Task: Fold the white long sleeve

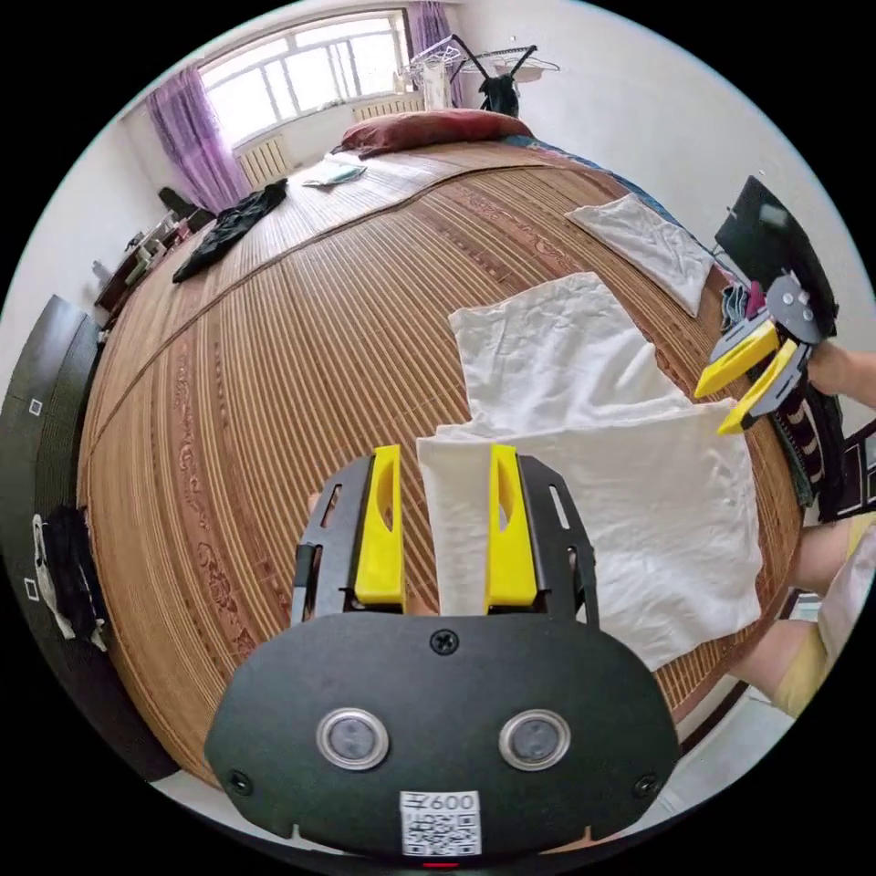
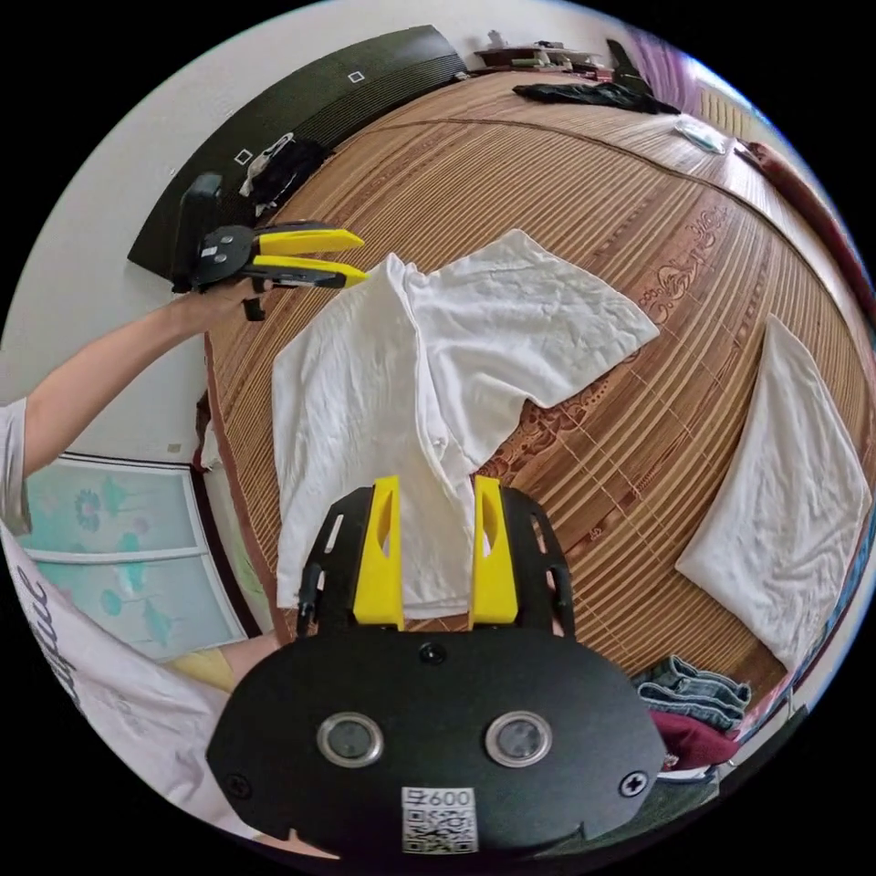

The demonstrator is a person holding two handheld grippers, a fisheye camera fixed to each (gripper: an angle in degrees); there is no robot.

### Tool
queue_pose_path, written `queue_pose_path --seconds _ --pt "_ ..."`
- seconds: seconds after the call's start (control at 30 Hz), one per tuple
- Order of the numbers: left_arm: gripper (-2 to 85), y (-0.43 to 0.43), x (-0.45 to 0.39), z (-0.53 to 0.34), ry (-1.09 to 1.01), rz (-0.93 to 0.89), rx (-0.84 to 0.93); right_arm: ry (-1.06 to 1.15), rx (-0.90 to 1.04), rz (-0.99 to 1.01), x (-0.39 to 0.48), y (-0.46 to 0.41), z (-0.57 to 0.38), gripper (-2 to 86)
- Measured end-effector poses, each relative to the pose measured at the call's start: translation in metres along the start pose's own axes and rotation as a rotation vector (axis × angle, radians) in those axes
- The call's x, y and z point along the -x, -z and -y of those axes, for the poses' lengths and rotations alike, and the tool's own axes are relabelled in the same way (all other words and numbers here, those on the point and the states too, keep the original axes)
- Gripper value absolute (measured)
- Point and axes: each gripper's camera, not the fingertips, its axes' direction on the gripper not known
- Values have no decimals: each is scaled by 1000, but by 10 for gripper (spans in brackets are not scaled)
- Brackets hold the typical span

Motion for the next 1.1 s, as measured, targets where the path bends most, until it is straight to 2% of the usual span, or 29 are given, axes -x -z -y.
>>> queue_pose_path --seconds 0.03,0.07,0.17,0.3,0.4,0.53,0.6,0.7,0.77,0.83,0.93,1.1 --pt "114 -8 19 8 -8 -98 37 16 -2 3 -2 -2 -1 69" --pt "103 -14 25 15 -88 -119 102 27 0 2 -2 -3 -1 66" --pt "82 -16 19 15 -328 29 129 72 0 -20 -1 -8 1 60" --pt "95 -16 49 19 -288 -6 127 103 7 -76 -3 -12 10 41" --pt "101 -20 62 16 -370 -42 151 107 18 -78 -11 -15 19 20" --pt "98 -26 94 20 -390 -206 260 89 0 1 -29 -9 33 31" --pt "69 -29 101 18 -421 -261 305 85 -55 17 -38 0 42 50" --pt "36 -13 102 6 -500 -225 247 108 -119 77 -46 7 61 76" --pt "30 -3 105 -6 -520 -213 208 165 -96 85 -41 0 70 83" --pt "28 10 107 -23 -549 -191 140 246 -65 30 -28 -13 80 90" --pt "24 31 104 -55 -622 -154 41 283 -123 -58 -18 -16 88 96" --pt "19 61 95 -104 -672 -116 -48 422 -144 -69 -1 -24 113 106"
